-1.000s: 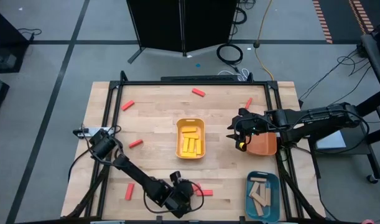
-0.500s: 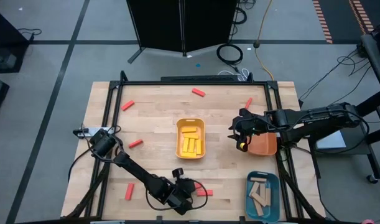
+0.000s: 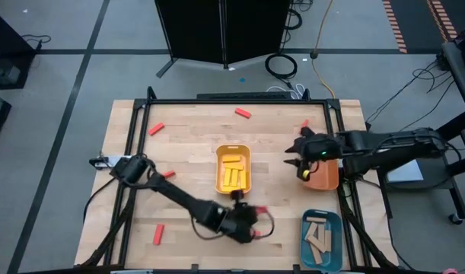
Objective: Sort blocks
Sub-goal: Put the orange wooden block into the orange bin
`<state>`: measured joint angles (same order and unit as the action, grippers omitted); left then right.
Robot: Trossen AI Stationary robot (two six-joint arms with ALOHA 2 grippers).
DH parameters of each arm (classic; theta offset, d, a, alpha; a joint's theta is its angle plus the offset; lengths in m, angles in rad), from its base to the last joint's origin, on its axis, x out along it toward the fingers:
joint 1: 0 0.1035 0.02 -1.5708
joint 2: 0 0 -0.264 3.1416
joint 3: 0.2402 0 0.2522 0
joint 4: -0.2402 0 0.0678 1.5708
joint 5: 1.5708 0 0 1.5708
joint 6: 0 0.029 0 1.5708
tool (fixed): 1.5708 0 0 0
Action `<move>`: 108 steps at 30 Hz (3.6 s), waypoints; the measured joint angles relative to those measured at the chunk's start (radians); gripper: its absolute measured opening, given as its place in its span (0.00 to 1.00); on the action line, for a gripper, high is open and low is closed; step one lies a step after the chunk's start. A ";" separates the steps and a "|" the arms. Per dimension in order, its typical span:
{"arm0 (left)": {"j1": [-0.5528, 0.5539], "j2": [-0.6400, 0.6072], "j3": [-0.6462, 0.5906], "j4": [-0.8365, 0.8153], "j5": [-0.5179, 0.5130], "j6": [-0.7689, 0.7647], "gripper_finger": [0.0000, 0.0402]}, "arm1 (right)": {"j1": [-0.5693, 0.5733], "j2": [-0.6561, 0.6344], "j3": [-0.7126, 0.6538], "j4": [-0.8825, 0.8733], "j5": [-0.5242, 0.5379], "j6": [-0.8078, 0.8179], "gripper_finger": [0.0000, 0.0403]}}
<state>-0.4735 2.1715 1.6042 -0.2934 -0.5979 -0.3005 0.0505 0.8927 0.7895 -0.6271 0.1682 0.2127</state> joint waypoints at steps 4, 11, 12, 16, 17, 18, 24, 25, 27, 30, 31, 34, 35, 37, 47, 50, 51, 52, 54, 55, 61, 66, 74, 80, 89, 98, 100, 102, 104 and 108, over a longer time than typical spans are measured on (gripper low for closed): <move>0.067 0.000 0.024 0.182 0.080 0.154 0.21 | -0.015 -0.106 0.000 0.025 0.023 0.009 0.42; 0.212 0.002 0.032 0.437 0.233 0.228 0.21 | -0.041 -0.259 0.001 0.089 0.024 0.041 0.42; 0.235 0.006 0.032 0.458 0.272 0.223 0.21 | -0.044 -0.278 0.001 0.088 0.024 0.045 0.42; 0.307 0.021 0.032 0.526 0.377 0.180 0.21 | -0.050 -0.343 0.001 0.084 0.024 0.063 0.42; 0.323 0.021 0.032 0.542 0.391 0.176 0.21 | -0.051 -0.357 0.001 0.086 0.024 0.063 0.42; 0.337 0.021 0.032 0.564 0.403 0.176 0.21 | -0.050 -0.370 0.001 0.088 0.029 0.063 0.42; 0.407 0.026 0.047 0.674 0.477 0.177 0.21 | -0.050 -0.432 0.001 0.090 0.049 0.063 0.42; 0.414 0.040 0.070 0.685 0.486 0.177 0.21 | -0.050 -0.438 0.001 0.097 0.049 0.064 0.42; 0.427 0.073 0.120 0.667 0.507 0.177 0.21 | -0.050 -0.449 0.001 0.112 0.049 0.064 0.42; 0.443 0.169 0.243 0.644 0.567 0.177 0.21 | -0.050 -0.453 0.001 0.134 0.049 0.067 0.42; 0.447 0.204 0.295 0.627 0.579 0.178 0.21 | -0.050 -0.454 0.001 0.136 0.049 0.072 0.42; 0.460 0.300 0.449 0.577 0.587 0.185 0.21 | -0.050 -0.455 0.001 0.154 0.068 0.091 0.42; 0.465 0.336 0.503 0.564 0.590 0.183 0.21 | -0.050 -0.455 0.001 0.153 0.070 0.093 0.42; 0.475 0.413 0.615 0.553 0.610 0.176 0.21 | -0.050 -0.454 0.001 0.153 0.071 0.093 0.42; 0.498 0.536 0.718 0.511 0.637 0.131 0.21 | -0.051 -0.456 0.001 0.156 0.073 0.089 0.42; 0.502 0.537 0.718 0.507 0.630 0.126 0.21 | -0.051 -0.457 0.001 0.160 0.073 0.083 0.42; 0.502 0.538 0.718 0.512 0.630 0.126 0.21 | -0.051 -0.457 0.001 0.160 0.073 0.082 0.42; 0.501 0.538 0.718 0.523 0.629 0.126 0.21 | -0.051 -0.457 0.001 0.160 0.073 0.080 0.42; 0.499 0.539 0.718 0.557 0.630 0.126 0.22 | -0.051 -0.457 0.001 0.160 0.073 0.072 0.42; 0.499 0.539 0.718 0.570 0.630 0.127 0.23 | -0.051 -0.457 0.001 0.160 0.073 0.069 0.42; 0.489 0.539 0.718 0.598 0.629 0.184 0.33 | -0.051 -0.457 0.001 0.159 0.073 0.063 0.42; 0.482 0.539 0.718 0.601 0.629 0.185 0.41 | -0.051 -0.457 0.001 0.158 0.071 0.063 0.42; 0.482 0.530 0.718 0.583 0.621 0.187 0.52 | -0.051 -0.457 0.001 0.135 0.067 0.080 0.42; 0.460 0.524 0.747 0.513 0.620 0.235 0.52 | -0.051 -0.457 0.000 0.135 0.061 0.119 0.42; 0.410 0.409 0.753 0.181 0.392 0.440 0.52 | -0.051 -0.457 0.000 0.134 0.011 0.135 0.42; 0.386 0.207 0.753 -0.404 0.409 0.588 0.52 | -0.050 -0.457 0.000 0.136 0.009 0.121 0.42; 0.403 0.172 0.753 -0.531 0.464 0.542 0.52 | -0.050 -0.457 0.000 0.137 0.009 0.118 0.42; 0.420 0.151 0.753 -0.652 0.532 0.490 0.52 | -0.050 -0.457 0.000 0.136 0.009 0.116 0.42; 0.428 0.137 0.753 -0.763 0.565 0.449 0.52 | -0.049 -0.457 0.000 0.128 0.009 0.110 0.42; 0.432 0.092 0.748 -0.996 0.546 0.377 0.52 | -0.049 -0.457 0.000 0.105 0.011 0.108 0.42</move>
<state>-0.0416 2.2637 2.3522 -1.2890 -0.0521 0.0768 0.0016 0.4359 0.7898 -0.5225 0.1787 0.3206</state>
